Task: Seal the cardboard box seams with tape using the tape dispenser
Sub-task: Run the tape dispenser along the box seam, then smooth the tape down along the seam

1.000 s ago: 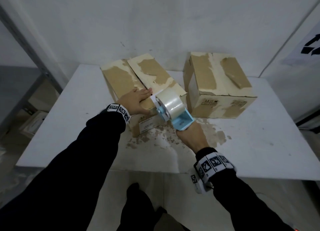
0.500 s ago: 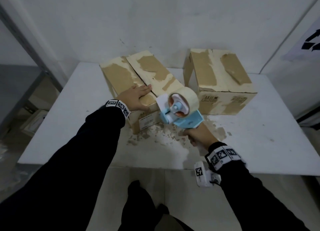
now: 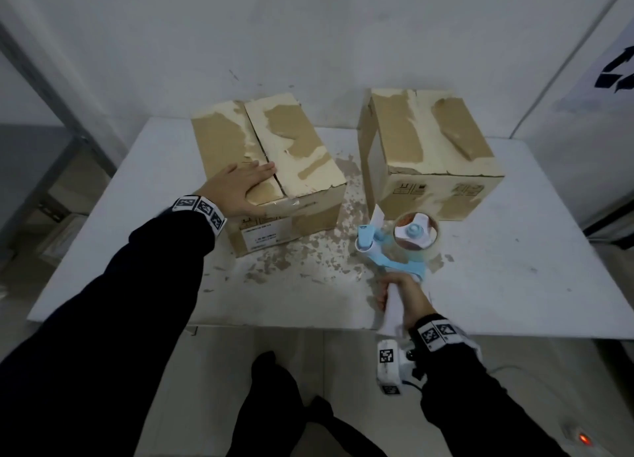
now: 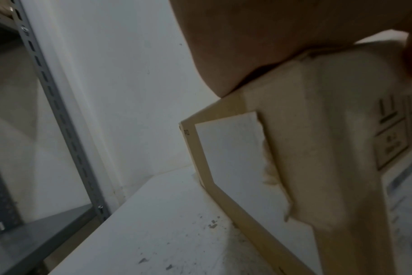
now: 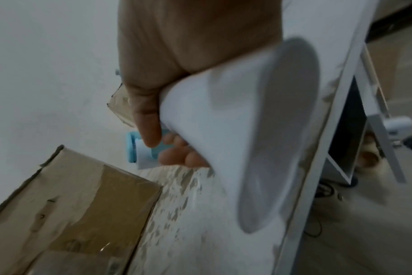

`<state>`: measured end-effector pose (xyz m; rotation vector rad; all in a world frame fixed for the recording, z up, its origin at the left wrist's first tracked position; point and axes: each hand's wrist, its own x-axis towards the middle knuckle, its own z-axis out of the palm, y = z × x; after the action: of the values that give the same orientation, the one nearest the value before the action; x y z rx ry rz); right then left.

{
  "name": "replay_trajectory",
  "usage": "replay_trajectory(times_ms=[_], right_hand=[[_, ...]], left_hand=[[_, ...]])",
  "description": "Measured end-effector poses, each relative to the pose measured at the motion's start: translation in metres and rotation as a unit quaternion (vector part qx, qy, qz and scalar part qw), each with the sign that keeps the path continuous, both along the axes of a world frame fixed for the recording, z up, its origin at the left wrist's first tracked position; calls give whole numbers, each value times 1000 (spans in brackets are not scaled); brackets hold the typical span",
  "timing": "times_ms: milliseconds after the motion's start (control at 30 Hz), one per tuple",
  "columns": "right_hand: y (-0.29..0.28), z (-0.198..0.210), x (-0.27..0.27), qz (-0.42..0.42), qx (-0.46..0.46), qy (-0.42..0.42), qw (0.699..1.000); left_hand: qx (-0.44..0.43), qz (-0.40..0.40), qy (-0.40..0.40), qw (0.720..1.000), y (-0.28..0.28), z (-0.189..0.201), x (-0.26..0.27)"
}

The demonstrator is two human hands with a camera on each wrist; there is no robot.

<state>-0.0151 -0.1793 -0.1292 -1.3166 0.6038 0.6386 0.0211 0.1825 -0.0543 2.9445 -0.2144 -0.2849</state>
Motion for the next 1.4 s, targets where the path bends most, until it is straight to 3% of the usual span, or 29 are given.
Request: replay_trajectory(times_ms=[200, 300, 500, 600, 700, 767, 867, 967, 1067, 1200, 1300, 1400], right_hand=[[17, -13, 2, -81, 56, 63, 993], [24, -12, 13, -87, 21, 74, 993], [35, -19, 30, 49, -106, 106, 988], [43, 1, 26, 197, -218, 100, 951], [52, 18, 28, 353, -295, 56, 886], [62, 35, 36, 390, -331, -16, 859], [81, 59, 57, 338, -358, -194, 849], [108, 89, 78, 250, -313, -298, 866], [150, 121, 100, 248, -288, -337, 861], [213, 147, 134, 277, -298, -371, 835], [255, 164, 161, 397, -312, -351, 788], [289, 176, 188, 474, -349, -340, 734]], left_hand=[[4, 6, 1, 1000, -2, 0, -1], [11, 7, 1, 1000, -2, -2, 0], [15, 5, 2, 1000, 1, -2, 2], [2, 5, 2, 1000, 5, -1, 0], [-12, 5, 11, 1000, 10, 2, -2], [-20, 5, 16, 1000, 14, 4, -3], [-25, 2, 17, 1000, 19, 4, -4], [-17, -17, 28, 999, 22, 4, -4], [-60, -15, 30, 998, 27, 7, -4], [-230, 44, 32, 972, 35, 19, 1], [-266, 77, 28, 961, 53, 31, 16], [-254, 91, -28, 963, 84, 46, 36]])
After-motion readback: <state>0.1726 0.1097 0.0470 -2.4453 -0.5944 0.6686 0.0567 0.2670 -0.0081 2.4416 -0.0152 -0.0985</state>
